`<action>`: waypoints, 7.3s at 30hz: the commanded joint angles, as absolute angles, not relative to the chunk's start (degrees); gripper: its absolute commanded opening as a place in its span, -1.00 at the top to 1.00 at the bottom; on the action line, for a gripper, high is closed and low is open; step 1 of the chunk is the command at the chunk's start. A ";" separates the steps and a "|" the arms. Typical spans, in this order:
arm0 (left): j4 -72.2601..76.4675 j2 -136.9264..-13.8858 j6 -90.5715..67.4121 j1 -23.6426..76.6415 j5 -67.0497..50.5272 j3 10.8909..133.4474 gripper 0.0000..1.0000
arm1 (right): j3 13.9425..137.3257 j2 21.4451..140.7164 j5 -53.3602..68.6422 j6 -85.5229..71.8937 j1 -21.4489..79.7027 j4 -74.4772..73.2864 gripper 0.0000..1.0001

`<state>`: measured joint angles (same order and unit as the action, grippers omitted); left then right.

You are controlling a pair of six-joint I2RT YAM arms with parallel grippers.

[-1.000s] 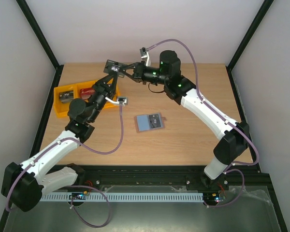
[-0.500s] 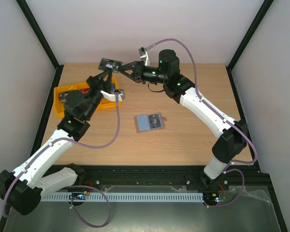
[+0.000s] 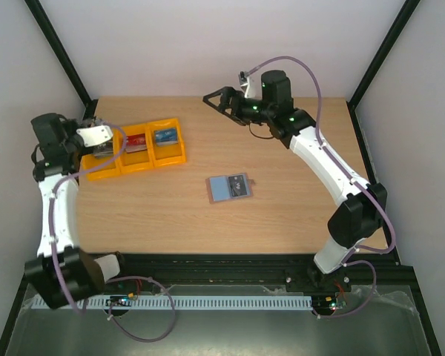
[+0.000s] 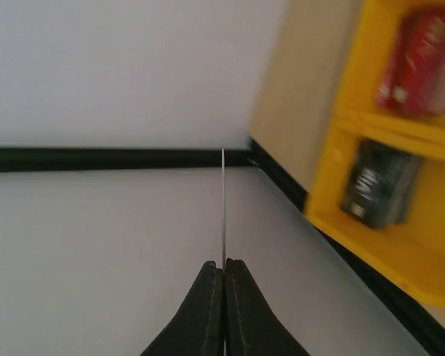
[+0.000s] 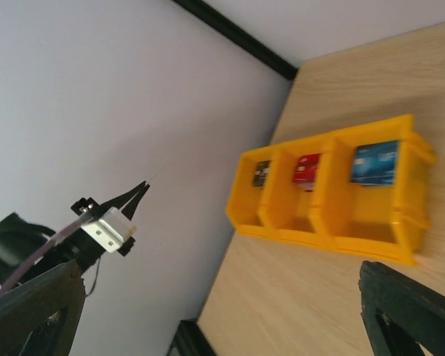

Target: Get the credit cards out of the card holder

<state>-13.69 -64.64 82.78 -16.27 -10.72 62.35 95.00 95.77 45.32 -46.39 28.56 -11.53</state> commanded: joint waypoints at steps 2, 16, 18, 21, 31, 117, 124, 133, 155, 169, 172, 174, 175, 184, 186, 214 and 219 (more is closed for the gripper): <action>-20.00 -75.99 86.27 -23.18 -21.63 63.94 0.96 | 97.62 93.73 40.19 -37.03 27.21 -20.38 -0.97; -14.45 -97.11 92.46 -25.29 -23.76 70.13 0.96 | 99.81 95.38 36.53 -31.46 23.78 -23.87 -0.97; -12.60 -98.27 92.92 -25.33 -21.61 69.29 0.96 | 100.16 96.21 37.25 -31.40 22.75 -23.59 -0.97; -4.72 -99.75 93.22 -25.32 -19.83 66.50 0.96 | 101.63 97.99 38.03 -31.17 21.70 -23.98 -0.97; 11.64 -105.67 93.65 -23.12 -14.97 62.50 0.96 | 104.09 101.01 37.73 -29.18 21.45 -27.31 -0.97; -14.18 -69.06 5.29 29.41 -39.29 67.36 0.96 | 65.26 78.78 72.37 -6.46 18.56 -7.53 -0.97; -20.61 -67.93 12.35 28.56 -42.50 75.97 0.96 | 68.80 74.77 77.18 -4.90 19.11 -1.63 -0.97; -18.20 -66.40 10.12 28.55 -44.54 75.19 0.96 | 68.60 71.60 72.34 -11.28 24.15 5.26 -0.27; -7.14 -63.37 4.09 19.78 -12.84 71.10 -0.60 | 73.94 75.56 42.53 -29.18 24.79 -5.10 0.97; -5.32 -63.49 -5.75 27.73 -33.21 67.18 0.27 | 75.59 74.87 47.23 -20.26 30.54 -5.81 0.97; -4.33 -64.77 -7.90 26.58 -36.35 67.82 0.28 | 72.11 73.05 55.63 -22.91 30.58 2.12 0.97; -3.99 -65.08 -7.11 27.65 -37.60 68.06 0.27 | 71.42 72.35 57.39 -21.70 30.88 3.37 0.97; -4.34 -65.12 -6.33 28.40 -37.54 68.23 0.27 | 71.37 72.08 57.94 -20.56 30.97 3.23 0.97; -6.97 -66.26 -1.55 30.32 -33.95 68.99 0.17 | 71.75 72.17 66.25 -17.52 32.06 5.47 0.97; -6.95 -66.27 -1.31 30.05 -32.69 69.25 0.10 | 71.89 72.33 69.08 -16.76 32.55 5.68 0.97; -19.40 -68.81 7.11 30.97 -54.32 74.92 0.76 | 74.88 73.48 67.09 -12.86 34.40 9.12 0.97; -26.32 -69.40 12.74 30.16 -51.24 76.36 0.62 | 77.51 73.30 67.00 -13.80 34.45 9.97 0.97</action>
